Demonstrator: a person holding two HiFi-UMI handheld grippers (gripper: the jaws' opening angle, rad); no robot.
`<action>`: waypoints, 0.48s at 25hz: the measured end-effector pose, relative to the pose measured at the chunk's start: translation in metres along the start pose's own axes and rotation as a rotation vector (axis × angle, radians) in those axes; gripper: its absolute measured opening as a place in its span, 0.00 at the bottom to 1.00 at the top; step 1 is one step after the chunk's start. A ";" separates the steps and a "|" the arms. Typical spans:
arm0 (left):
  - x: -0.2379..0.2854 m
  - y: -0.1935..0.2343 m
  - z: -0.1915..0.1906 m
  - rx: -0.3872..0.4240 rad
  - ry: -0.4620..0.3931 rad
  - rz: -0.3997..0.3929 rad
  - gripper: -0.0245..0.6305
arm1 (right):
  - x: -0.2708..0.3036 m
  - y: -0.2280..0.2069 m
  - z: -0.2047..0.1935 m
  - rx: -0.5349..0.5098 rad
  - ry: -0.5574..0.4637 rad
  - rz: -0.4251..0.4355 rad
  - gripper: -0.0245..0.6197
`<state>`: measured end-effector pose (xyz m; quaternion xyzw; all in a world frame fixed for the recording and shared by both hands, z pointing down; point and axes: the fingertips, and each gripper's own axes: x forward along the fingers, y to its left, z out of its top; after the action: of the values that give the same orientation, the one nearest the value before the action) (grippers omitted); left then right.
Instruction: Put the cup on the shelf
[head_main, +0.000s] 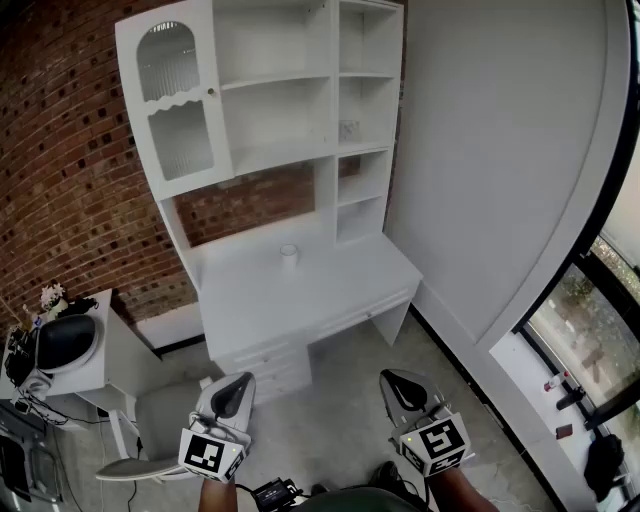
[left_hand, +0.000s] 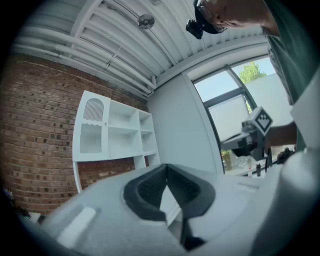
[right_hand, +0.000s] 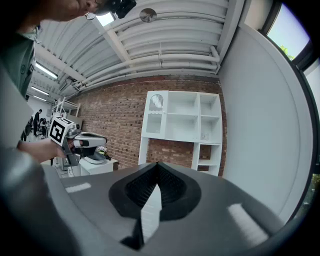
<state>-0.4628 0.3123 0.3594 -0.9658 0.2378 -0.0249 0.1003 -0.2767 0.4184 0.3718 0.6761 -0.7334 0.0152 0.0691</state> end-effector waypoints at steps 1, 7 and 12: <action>0.000 0.000 -0.001 -0.001 0.000 0.000 0.04 | 0.000 0.001 0.000 -0.001 0.001 0.000 0.05; -0.001 0.000 -0.003 -0.004 0.001 0.000 0.04 | 0.001 0.002 0.000 -0.005 0.000 0.001 0.05; -0.001 0.001 -0.004 -0.006 -0.001 -0.003 0.04 | 0.002 0.002 0.000 -0.004 -0.003 -0.001 0.05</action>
<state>-0.4642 0.3113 0.3632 -0.9664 0.2366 -0.0240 0.0974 -0.2787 0.4164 0.3717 0.6764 -0.7331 0.0129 0.0693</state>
